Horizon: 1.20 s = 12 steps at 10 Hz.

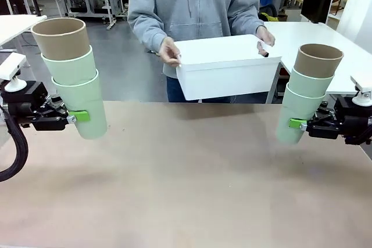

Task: Stack the cups and store them in the basket.
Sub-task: Place the stack of Reusable plastic cups into the Pantry Basket.

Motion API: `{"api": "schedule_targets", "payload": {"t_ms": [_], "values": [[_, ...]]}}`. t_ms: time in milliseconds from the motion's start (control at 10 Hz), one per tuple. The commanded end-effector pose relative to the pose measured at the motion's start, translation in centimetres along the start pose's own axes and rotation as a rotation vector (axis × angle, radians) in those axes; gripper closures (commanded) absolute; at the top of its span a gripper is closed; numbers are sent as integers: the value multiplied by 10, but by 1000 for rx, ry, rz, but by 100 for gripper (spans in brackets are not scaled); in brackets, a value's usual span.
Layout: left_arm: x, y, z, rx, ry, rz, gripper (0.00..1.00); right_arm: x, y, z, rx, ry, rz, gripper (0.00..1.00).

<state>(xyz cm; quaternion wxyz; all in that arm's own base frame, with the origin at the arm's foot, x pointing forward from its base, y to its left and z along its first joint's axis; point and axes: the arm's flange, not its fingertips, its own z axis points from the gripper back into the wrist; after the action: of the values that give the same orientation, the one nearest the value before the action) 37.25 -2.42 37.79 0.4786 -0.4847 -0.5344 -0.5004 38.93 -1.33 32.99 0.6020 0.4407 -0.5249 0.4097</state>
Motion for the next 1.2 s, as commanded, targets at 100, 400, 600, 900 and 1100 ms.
{"api": "schedule_targets", "payload": {"t_ms": [100,400,600,900,1100], "values": [[3,0,-2,-4,-3,-17,14,3,0,-2,-3,-9,10,14],[3,0,-2,-4,-3,-17,14,3,0,-2,-3,-9,10,14],[3,0,-2,-4,-3,-17,14,3,0,-2,-3,-9,10,14],[3,0,-2,-4,-3,-17,14,3,0,-2,-3,-9,10,14],[3,0,-2,-4,-3,-17,14,3,0,-2,-3,-9,10,14]]}}
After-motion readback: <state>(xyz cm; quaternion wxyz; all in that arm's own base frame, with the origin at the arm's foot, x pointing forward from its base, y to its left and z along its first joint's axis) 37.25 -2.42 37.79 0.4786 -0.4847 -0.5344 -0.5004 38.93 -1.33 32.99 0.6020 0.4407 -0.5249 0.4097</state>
